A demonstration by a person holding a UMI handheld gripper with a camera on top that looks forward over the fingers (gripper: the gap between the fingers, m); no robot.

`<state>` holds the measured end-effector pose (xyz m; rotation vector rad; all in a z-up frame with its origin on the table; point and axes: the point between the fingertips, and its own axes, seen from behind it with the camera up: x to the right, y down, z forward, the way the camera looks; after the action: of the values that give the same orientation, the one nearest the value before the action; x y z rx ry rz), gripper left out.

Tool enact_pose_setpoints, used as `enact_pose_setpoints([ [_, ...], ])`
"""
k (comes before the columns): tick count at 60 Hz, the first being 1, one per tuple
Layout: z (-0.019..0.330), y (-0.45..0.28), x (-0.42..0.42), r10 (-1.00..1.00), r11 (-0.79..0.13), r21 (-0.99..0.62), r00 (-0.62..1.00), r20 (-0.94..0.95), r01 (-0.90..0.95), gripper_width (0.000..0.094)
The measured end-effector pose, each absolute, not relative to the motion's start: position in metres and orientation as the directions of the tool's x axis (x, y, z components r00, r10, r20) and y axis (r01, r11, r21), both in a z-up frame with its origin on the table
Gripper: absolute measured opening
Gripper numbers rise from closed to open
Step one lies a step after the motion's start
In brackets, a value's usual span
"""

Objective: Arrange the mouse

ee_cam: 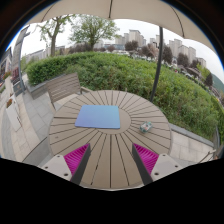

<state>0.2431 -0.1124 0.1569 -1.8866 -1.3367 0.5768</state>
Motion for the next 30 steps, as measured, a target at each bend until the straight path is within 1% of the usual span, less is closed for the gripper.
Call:
enact_pose_setpoints([
  [6, 0.151, -0.092, 0.252, 0.926, -0.174, -0.782, 0.369, 0.077, 0.599, 0.0851],
  [18, 0.142, -0.064, 0.264, 0.904, -0.211, -0.779, 0.420, 0.073, 0.590, 0.0853],
  [30, 0.129, -0.019, 0.282, 0.885, -0.238, -0.782, 0.460, 0.071, 0.577, 0.0855],
])
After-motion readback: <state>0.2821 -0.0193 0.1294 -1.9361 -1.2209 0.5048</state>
